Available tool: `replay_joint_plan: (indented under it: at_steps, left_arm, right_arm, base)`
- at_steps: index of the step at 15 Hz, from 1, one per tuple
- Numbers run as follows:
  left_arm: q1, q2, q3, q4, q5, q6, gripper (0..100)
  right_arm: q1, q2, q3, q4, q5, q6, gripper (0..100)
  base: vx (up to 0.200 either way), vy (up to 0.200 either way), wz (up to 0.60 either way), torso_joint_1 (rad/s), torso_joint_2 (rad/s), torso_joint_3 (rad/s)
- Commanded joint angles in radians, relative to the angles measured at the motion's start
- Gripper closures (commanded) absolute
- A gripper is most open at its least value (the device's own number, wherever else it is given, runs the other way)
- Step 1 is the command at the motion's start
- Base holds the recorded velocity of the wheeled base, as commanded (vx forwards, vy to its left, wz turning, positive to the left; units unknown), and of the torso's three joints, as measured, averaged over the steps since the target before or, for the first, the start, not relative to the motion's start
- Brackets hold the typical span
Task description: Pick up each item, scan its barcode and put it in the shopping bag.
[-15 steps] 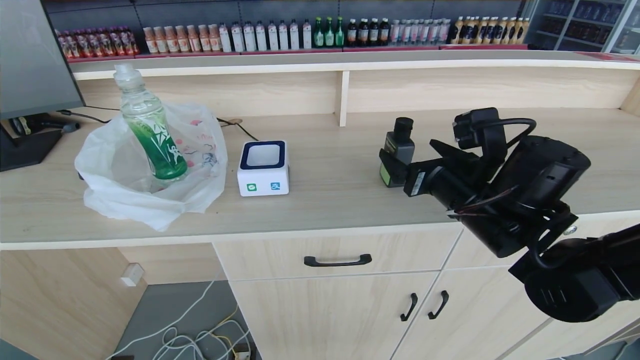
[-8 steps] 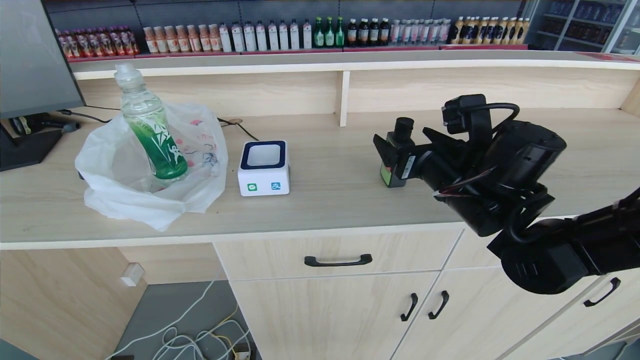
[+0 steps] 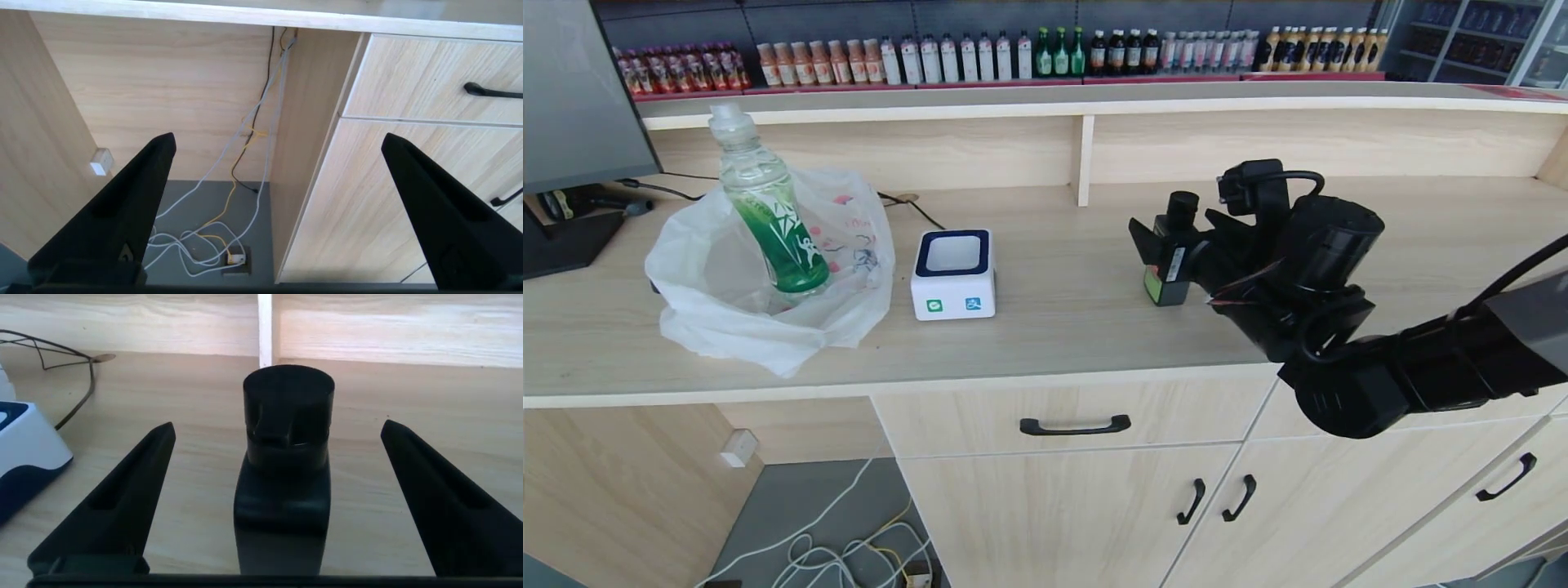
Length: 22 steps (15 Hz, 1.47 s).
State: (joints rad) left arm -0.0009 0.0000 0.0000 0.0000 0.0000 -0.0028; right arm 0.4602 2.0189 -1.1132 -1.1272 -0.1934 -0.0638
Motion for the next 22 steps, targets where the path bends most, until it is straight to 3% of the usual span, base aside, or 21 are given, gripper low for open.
replay_joint_plan:
  at_steps: [1,22]
  left_arm:
    - [-0.001,0.0,0.0,0.0,0.0,0.0,0]
    - [0.001,0.0,0.0,0.0,0.0,0.0,0]
  right_arm:
    - [-0.008,0.021,-0.033,0.018,0.0,-0.001,0]
    - [-0.02,0.098,-0.06,0.029,-0.006,0.035,0]
  base:
    - [0.0,0.0,0.0,0.0,0.0,0.0]
    - [0.0,0.0,0.0,0.0,0.0,0.0]
